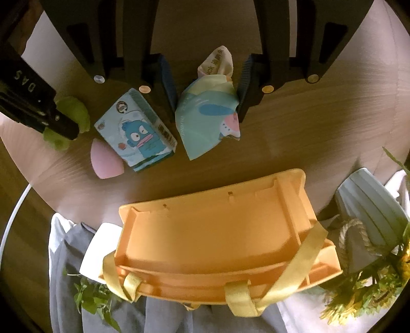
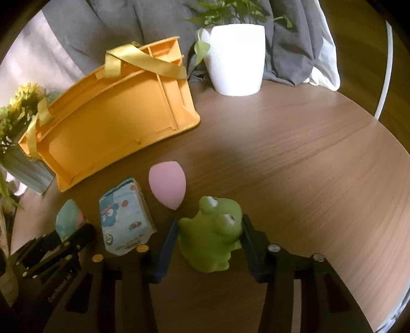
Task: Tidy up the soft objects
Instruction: 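Lift the patterned cloth and green frog and carry both over the orange crate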
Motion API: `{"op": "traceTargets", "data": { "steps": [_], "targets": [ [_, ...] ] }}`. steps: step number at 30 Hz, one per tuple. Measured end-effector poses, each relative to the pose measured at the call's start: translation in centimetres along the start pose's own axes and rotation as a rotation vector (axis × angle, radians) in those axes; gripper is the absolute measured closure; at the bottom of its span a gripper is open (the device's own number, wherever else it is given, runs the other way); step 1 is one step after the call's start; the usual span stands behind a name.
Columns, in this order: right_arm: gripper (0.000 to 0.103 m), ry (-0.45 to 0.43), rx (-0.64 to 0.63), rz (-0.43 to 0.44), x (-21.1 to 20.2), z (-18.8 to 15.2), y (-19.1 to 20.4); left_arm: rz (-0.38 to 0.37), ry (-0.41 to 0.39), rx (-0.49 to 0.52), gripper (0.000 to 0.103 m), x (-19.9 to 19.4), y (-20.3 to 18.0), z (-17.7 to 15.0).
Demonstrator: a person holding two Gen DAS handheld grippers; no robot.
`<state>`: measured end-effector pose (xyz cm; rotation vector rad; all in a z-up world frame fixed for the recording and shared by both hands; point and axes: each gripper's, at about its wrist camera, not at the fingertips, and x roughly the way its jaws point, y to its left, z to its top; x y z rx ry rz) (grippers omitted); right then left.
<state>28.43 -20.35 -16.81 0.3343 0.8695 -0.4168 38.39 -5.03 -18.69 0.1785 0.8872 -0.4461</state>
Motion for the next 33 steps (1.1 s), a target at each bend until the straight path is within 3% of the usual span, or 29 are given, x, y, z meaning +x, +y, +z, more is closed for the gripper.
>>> {"op": "traceTargets", "data": {
  "steps": [13, 33],
  "targets": [
    [0.065, -0.012, -0.04, 0.033, -0.8, 0.4, 0.2, 0.009, -0.048, -0.004, 0.062, -2.6, -0.3, 0.6],
    [0.065, -0.222, -0.123, 0.12, -7.3, 4.3, 1.8, 0.033, -0.203, -0.038, 0.062, -9.1, -0.5, 3.5]
  ]
}}
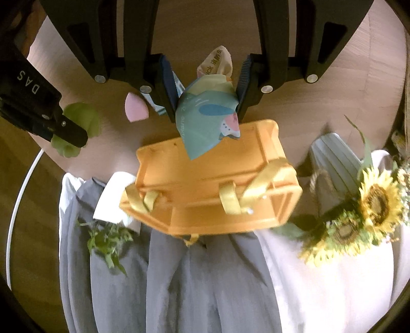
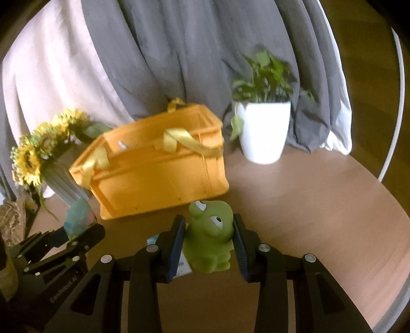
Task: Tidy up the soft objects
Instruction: 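Lift the patterned cloth and green frog and carry both over the orange crate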
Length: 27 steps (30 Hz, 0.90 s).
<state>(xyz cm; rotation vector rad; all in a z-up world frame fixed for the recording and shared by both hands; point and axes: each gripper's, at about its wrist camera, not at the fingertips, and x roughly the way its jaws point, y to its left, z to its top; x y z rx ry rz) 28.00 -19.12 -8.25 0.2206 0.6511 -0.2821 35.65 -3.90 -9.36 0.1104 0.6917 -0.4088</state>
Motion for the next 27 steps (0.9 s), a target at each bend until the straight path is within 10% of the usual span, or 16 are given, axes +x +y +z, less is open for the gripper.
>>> {"op": "traceTargets", "data": {
  "steps": [27],
  "targets": [
    [0.065, -0.261, -0.07, 0.165, -3.6, 7.4, 2.3, 0.122, -0.247, -0.032, 0.062, -6.0, 0.9, 6.1]
  ]
}}
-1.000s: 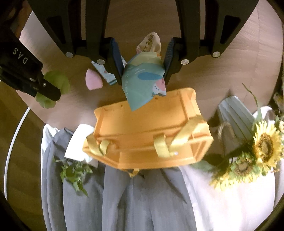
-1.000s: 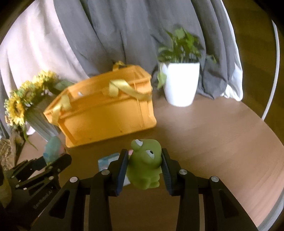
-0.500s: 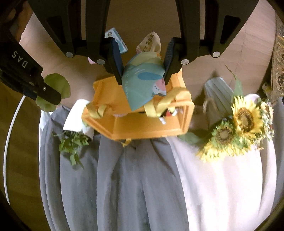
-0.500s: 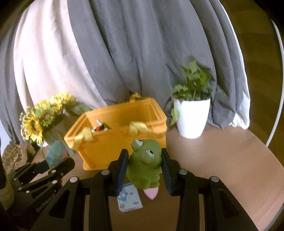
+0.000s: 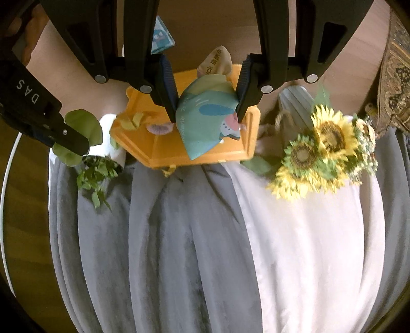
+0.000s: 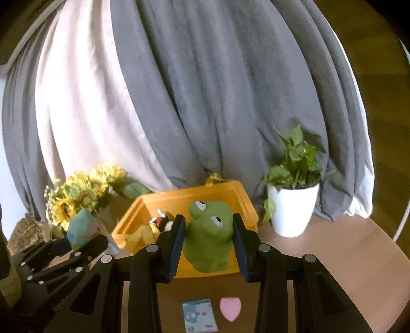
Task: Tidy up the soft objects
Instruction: 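Lift the patterned cloth and green frog and carry both over the orange crate, then open both tools over the crate to drop the patterned cloth and frog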
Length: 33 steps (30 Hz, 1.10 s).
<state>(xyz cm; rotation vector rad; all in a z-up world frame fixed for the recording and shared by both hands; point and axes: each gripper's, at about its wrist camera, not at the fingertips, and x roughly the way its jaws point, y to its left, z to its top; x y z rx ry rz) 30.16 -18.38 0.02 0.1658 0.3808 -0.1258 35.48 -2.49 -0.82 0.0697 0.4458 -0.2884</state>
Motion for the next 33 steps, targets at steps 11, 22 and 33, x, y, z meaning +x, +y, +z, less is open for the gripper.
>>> {"op": "traceTargets", "data": {
  "steps": [11, 22, 33],
  "targets": [
    [0.065, -0.051, -0.016, 0.062, 1.0, 2.2, 0.2, 0.057, -0.08, 0.01, 0.062, 0.1, 0.1, 2.4],
    [0.065, -0.074, -0.028, 0.106, 3.5, 4.6, 0.4, 0.084, -0.107, 0.021, 0.062, 2.2, 0.2, 4.5],
    [0.065, -0.057, -0.031, 0.111, 7.6, 5.6, 0.1, 0.087, -0.089, 0.023, 0.062, 6.7, 0.8, 5.6]
  ]
}}
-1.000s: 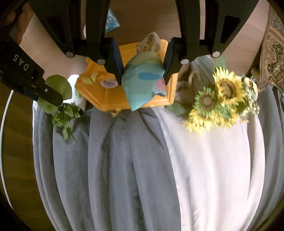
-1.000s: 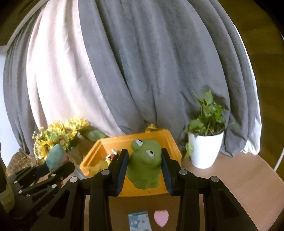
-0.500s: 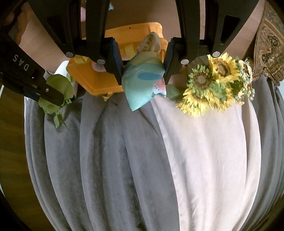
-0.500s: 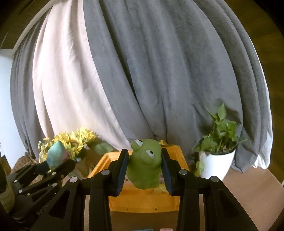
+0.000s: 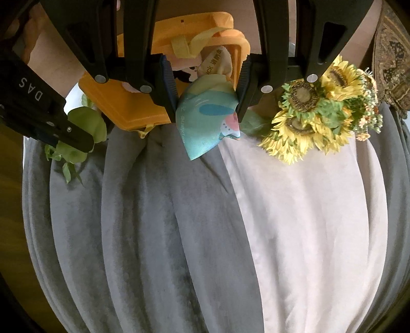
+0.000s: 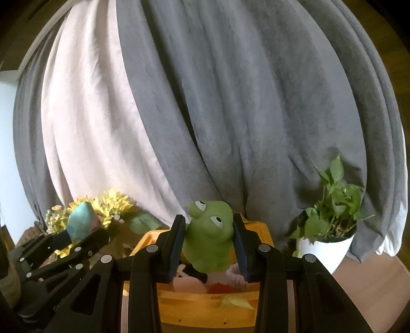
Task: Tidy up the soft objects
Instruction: 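Open both tools over the crate to drop the patterned cloth and frog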
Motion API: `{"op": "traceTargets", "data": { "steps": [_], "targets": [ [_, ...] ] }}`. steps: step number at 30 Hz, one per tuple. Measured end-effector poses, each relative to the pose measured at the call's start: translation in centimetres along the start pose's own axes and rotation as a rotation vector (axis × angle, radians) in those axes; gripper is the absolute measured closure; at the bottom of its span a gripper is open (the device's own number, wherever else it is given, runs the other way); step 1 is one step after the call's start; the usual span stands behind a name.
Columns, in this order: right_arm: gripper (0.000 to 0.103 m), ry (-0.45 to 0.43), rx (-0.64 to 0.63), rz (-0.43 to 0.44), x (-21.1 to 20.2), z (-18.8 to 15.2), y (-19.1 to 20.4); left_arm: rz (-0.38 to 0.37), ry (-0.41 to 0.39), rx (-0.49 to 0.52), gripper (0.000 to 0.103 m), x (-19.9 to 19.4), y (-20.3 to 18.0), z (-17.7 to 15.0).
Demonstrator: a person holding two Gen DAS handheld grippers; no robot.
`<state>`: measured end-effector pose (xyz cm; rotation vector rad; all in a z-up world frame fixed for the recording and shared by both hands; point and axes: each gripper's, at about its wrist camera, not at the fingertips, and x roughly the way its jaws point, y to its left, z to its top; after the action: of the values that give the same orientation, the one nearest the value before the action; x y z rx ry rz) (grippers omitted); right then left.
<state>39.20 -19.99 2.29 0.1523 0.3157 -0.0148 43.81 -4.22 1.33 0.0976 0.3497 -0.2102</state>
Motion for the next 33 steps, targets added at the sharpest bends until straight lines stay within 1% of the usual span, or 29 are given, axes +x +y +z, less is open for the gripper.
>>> {"op": "traceTargets", "data": {
  "steps": [9, 15, 23, 29, 33],
  "targets": [
    [0.065, 0.035, 0.011, -0.005, 3.2, 0.1, -0.8, -0.012, 0.056, -0.013, 0.062, 3.8, 0.1, -0.3],
    [0.065, 0.074, 0.018, -0.006, 5.5, -0.3, -1.2, -0.012, 0.106, -0.01, 0.062, 6.4, -0.2, -1.1],
    [0.065, 0.151, 0.03, -0.013, 8.7, -1.6, -2.0, -0.02, 0.19, 0.004, 0.062, 10.2, -0.7, -2.4],
    [0.065, 0.221, 0.041, -0.02, 10.8, -3.0, -2.5, -0.043, 0.255, 0.013, 0.062, 12.2, -1.1, -3.5],
    [0.065, 0.258, 0.042, -0.021, 11.7, -3.8, -2.8, -0.048, 0.277, 0.003, 0.06, 12.8, -0.9, -4.0]
  ]
}}
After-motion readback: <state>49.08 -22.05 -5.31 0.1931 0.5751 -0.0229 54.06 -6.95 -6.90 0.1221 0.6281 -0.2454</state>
